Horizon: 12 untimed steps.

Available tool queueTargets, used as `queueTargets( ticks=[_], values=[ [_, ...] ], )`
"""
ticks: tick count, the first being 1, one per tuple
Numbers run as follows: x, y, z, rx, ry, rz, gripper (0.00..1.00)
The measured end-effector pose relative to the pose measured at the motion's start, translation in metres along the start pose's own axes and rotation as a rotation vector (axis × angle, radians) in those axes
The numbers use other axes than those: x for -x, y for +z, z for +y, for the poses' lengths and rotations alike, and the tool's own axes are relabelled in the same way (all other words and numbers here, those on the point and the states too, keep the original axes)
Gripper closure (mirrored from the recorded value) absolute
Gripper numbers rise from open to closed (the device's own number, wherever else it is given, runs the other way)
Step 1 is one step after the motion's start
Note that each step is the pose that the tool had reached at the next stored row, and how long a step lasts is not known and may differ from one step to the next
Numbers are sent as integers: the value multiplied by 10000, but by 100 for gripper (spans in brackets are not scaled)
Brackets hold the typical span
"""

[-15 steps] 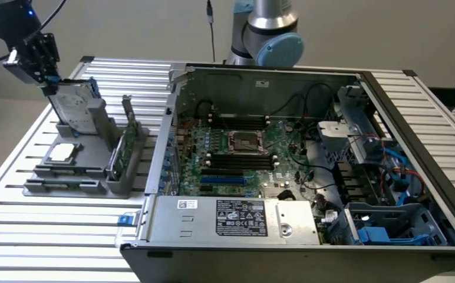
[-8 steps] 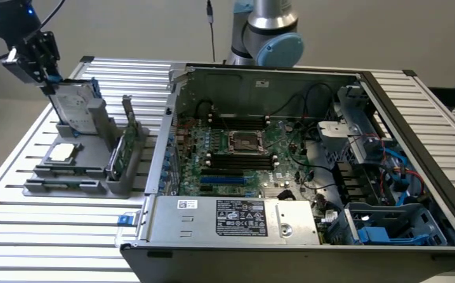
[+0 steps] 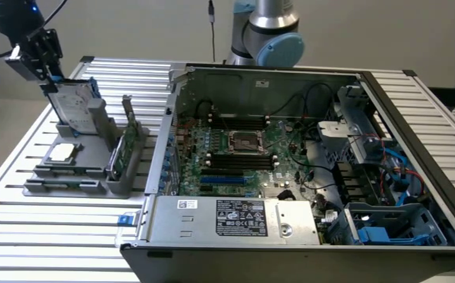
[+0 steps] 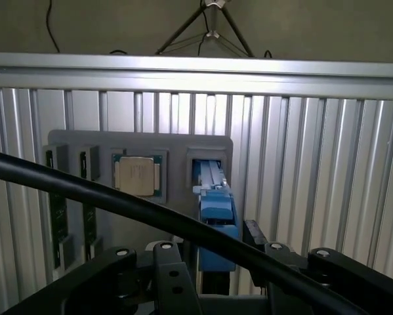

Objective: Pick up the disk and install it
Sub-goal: 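Pick up the disk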

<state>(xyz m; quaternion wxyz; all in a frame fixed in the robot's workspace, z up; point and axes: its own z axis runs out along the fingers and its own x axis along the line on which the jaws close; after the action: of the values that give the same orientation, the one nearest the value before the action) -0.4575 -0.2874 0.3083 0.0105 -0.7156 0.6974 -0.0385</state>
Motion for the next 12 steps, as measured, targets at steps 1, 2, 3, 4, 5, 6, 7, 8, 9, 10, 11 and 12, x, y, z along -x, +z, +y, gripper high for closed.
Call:
queueTargets(
  ticks=[1, 2, 3, 4, 5, 6, 7, 8, 9, 10, 11, 12],
  values=[
    [-5, 1, 0, 41, 2, 0, 53],
    [-8, 6, 0, 67, 6, -1, 53],
    [-12, 11, 1, 93, 7, -1, 53],
    [-14, 17, 1, 116, 9, -1, 53],
    [-18, 25, 2, 132, 9, -2, 53],
    [-22, 35, 3, 143, 12, -2, 53],
    [-25, 47, 3, 152, 15, -2, 53],
    [-29, 57, 4, 164, 18, -2, 53],
    [-33, 69, 5, 177, 21, -3, 53],
    [-33, 82, 6, 189, 25, -3, 53],
    [-33, 95, 7, 201, 30, -2, 53],
    [-34, 110, 7, 212, 33, -2, 53]
  ],
)
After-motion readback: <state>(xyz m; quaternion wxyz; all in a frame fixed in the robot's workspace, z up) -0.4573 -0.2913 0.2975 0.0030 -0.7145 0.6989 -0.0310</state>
